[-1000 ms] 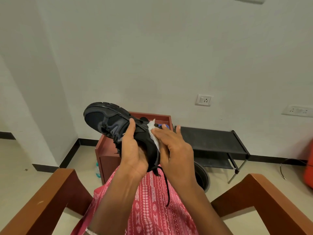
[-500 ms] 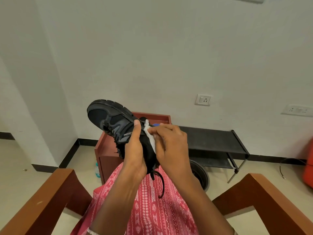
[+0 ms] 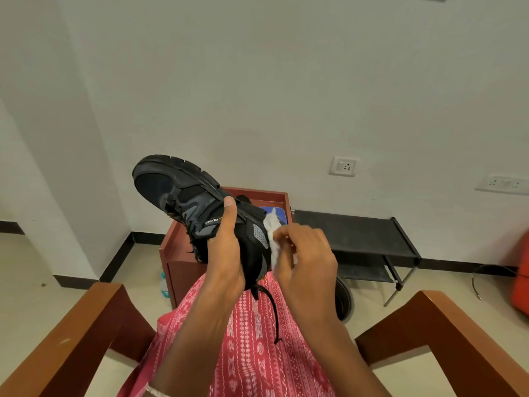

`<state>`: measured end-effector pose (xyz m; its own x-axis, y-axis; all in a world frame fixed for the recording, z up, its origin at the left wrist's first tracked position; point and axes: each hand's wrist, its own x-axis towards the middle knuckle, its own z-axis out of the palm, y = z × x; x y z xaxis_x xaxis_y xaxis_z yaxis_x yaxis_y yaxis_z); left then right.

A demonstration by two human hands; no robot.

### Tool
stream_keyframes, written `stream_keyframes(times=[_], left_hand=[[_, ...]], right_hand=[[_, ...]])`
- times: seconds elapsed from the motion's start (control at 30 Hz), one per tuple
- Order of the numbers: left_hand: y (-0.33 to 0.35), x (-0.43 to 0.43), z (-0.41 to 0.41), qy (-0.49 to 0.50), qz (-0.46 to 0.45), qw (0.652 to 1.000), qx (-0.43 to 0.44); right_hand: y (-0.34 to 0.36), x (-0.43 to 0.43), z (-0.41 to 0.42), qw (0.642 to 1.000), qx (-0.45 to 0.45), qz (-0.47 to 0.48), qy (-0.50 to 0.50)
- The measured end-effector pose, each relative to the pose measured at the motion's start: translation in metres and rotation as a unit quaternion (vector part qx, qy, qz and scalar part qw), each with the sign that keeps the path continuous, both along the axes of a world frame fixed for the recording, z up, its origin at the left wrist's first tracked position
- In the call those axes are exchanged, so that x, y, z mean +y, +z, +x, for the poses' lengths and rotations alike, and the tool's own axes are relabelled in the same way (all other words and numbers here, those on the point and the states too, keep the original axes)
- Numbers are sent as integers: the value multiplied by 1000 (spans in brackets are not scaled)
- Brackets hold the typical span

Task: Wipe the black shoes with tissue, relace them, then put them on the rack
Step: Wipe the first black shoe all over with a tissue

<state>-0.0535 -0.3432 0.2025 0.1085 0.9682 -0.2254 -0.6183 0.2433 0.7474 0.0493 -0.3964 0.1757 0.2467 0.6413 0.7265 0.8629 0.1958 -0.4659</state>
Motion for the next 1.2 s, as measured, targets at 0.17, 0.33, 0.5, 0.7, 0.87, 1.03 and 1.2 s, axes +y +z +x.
stream_keyframes(times=[0.17,0.33,0.5,0.7,0.87,1.03,1.2], left_hand=[[-3,-4,0,-9,25,1000,16],[-4,5,-7,36,19,999,-1],[-5,9,-8,49,10,999,-18],[-16,10,0,-13,40,999,-14],[-12,16,-7,42,24,999,-25],[-17,15,-4,9,34,999,-29],[-17,14,-4,0,53,998,-13]], right_hand=[[13,17,-15,999,-19,-40,32],[-1,-1,-11,995,28,-16,99],[-8,-10,-23,991,73,-11,107],[14,1,-30,988,82,-10,128],[3,-17,-30,984,94,-25,151],[11,1,-31,985,97,-14,139],[12,7,-35,986,96,-4,134]])
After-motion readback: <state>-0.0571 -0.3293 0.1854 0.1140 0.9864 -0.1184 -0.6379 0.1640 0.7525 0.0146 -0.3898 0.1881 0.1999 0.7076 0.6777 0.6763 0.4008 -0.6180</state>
